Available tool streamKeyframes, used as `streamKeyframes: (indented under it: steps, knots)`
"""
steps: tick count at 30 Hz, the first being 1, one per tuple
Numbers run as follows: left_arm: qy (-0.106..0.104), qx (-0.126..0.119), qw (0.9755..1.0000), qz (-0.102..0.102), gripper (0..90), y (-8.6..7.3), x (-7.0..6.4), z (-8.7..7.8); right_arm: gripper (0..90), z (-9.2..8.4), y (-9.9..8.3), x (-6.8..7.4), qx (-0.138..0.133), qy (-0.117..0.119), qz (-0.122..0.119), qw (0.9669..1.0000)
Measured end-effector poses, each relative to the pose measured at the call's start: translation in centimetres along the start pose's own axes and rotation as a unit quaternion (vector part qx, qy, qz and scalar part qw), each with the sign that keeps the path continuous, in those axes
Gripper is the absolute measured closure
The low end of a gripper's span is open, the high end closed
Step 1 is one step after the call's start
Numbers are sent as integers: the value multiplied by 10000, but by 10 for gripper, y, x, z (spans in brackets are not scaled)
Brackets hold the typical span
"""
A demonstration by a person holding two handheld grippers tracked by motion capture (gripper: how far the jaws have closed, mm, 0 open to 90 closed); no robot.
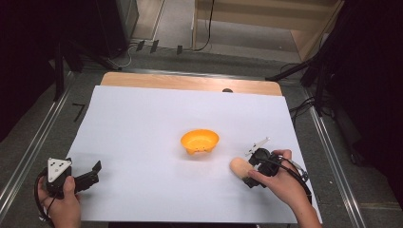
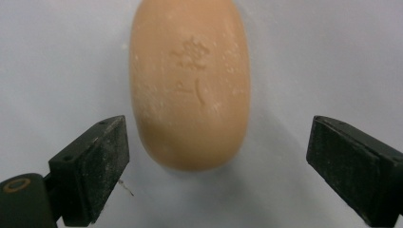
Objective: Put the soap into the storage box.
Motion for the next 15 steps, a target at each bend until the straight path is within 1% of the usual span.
streamKeyframes:
  steps: [1, 3, 4, 5, 6, 7, 9, 10, 12, 14, 15]
  knots:
    - [-5, -6, 10000, -6, 34, 0, 0, 0, 70, 2, 4, 2, -22, 23, -29, 10000]
    - [-12, -1, 10000, -15, 34, 0, 0, 0, 91, 4, 7, 4, -6, 82, 4, 10000]
    - [-9, -1, 10000, -17, 34, 0, 0, 0, 117, 5, 10, 5, 11, 49, 35, 10000]
    - [-9, -1, 10000, -17, 34, 0, 0, 0, 117, 5, 10, 5, 11, 49, 35, 10000]
    - [-12, 2, 10000, -21, 34, 0, 0, 0, 137, 8, 14, 4, 34, -19, 106, 9999]
    - [-13, -1, 10000, -21, 34, 0, 0, 0, 140, 9, 16, 4, 44, -19, 133, 9999]
    - [-19, -4, 10000, -34, 34, 0, 0, 0, 154, 11, 20, 6, 63, 64, 160, 9998]
    - [-19, -4, 10000, -34, 34, 0, 0, 0, 154, 11, 20, 6, 63, 64, 160, 9998]
    - [-28, -16, 10000, -54, 34, 0, 0, 0, 179, 14, 23, 7, 152, 73, 189, 9997]
    - [-30, -12, 10000, -54, 34, 0, 0, 0, 180, 14, 23, 6, 188, 43, 209, 9996]
    - [-37, -10, 10000, -49, 34, 0, 1, 0, 200, 17, 24, 7, 225, 69, 223, 9995]
Point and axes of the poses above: each handheld gripper's, and its own axes: z roughly forward along the jaws, y roughly out of its top, x roughly to its left, the point moved 7 cm from there along z, roughly forward along the jaws, and after that the axes turned 6 degrees about -y, right-handed, at the moved point
